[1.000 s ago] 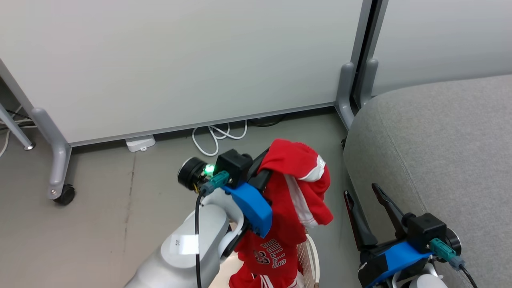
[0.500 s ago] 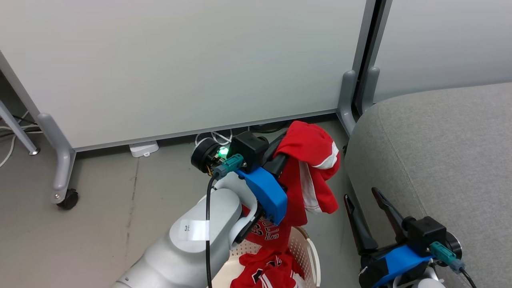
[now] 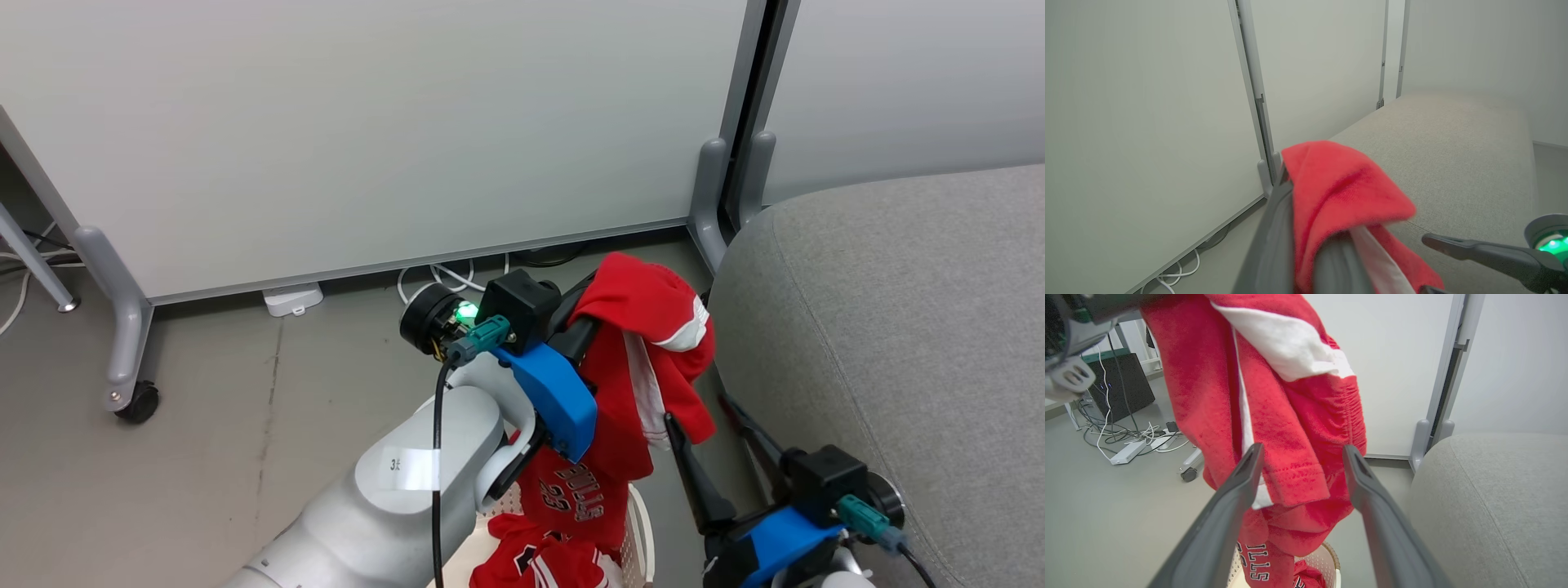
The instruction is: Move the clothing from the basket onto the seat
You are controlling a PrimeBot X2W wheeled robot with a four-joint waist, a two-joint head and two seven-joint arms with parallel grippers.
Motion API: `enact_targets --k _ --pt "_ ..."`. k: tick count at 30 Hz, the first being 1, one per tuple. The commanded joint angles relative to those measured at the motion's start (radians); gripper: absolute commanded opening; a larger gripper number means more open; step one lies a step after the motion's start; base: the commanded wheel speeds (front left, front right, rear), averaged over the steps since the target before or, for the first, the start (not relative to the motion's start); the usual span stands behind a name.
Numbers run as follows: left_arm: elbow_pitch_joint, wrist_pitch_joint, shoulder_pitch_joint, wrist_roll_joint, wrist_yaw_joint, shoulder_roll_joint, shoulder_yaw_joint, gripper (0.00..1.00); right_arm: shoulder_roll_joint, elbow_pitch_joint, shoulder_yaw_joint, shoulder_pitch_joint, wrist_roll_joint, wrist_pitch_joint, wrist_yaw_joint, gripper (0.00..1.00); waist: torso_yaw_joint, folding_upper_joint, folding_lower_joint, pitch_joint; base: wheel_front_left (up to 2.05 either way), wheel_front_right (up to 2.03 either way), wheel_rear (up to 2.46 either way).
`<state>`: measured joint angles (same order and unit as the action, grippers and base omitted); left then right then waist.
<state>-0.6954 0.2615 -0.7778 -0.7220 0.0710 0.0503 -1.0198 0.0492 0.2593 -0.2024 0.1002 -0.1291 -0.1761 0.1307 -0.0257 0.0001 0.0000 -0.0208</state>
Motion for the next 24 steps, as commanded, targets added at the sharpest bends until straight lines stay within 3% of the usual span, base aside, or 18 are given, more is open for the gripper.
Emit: enact_targets --k 1,24 --pt "0.009 0.005 -0.017 -0.009 -0.006 0.001 -0.005 0.00 0.002 0.017 -0.014 0.022 -0.005 0.004 0.000 1.00 0.001 -0.0001 0.0000 0.001 0.00 0.00 0.00" --pt "0.044 0.005 -0.032 -0.025 -0.018 0.000 -0.042 0.00 0.002 0.333 -0.184 0.277 -0.033 0.003 0.000 1.00 0.011 -0.0001 0.0000 0.010 0.00 0.00 0.00"
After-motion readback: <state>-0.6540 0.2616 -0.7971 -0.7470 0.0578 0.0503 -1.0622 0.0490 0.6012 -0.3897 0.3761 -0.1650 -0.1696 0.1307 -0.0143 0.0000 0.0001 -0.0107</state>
